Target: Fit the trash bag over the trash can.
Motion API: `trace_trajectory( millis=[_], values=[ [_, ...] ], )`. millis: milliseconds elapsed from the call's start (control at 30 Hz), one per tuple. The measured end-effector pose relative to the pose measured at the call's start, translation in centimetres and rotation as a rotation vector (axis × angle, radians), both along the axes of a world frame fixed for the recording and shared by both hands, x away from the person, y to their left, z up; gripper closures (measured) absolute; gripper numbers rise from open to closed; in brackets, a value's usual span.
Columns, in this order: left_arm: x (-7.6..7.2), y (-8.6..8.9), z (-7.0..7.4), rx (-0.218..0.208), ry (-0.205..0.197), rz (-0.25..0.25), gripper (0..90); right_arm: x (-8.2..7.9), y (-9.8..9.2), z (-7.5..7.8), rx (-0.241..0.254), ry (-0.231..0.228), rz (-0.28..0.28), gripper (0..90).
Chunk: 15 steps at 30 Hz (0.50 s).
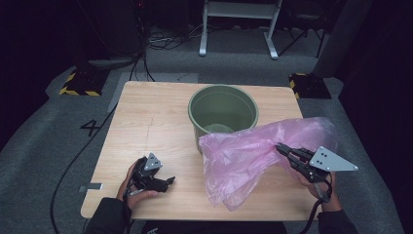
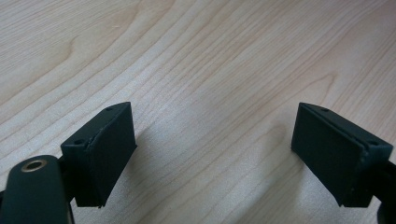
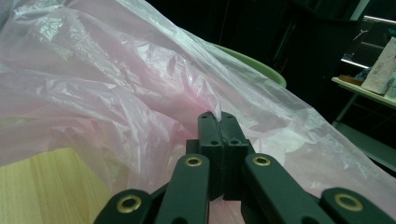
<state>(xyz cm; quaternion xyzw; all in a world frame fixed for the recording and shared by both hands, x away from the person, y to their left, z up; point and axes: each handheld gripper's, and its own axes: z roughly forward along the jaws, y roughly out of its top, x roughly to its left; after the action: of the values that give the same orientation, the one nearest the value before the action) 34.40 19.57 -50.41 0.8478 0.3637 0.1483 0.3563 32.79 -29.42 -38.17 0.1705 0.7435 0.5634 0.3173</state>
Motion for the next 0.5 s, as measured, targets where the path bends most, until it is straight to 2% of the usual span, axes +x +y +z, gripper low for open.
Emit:
trace_trajectory(
  millis=[333,400,500],
  values=[
    [0.0,0.2,0.1,-0.007,0.004,-0.008,15.9,0.5,0.3,1.2,0.014,-0.018,-0.022,90.0],
    [-0.1,0.2,0.3,-0.005,-0.008,-0.02,16.0,0.8,0.3,1.5,0.026,-0.02,-0.029,90.0],
    [-0.3,0.1,1.0,-0.016,-0.042,-0.037,15.9,1.2,0.4,2.0,0.02,-0.023,-0.05,90.0]
  ],
)
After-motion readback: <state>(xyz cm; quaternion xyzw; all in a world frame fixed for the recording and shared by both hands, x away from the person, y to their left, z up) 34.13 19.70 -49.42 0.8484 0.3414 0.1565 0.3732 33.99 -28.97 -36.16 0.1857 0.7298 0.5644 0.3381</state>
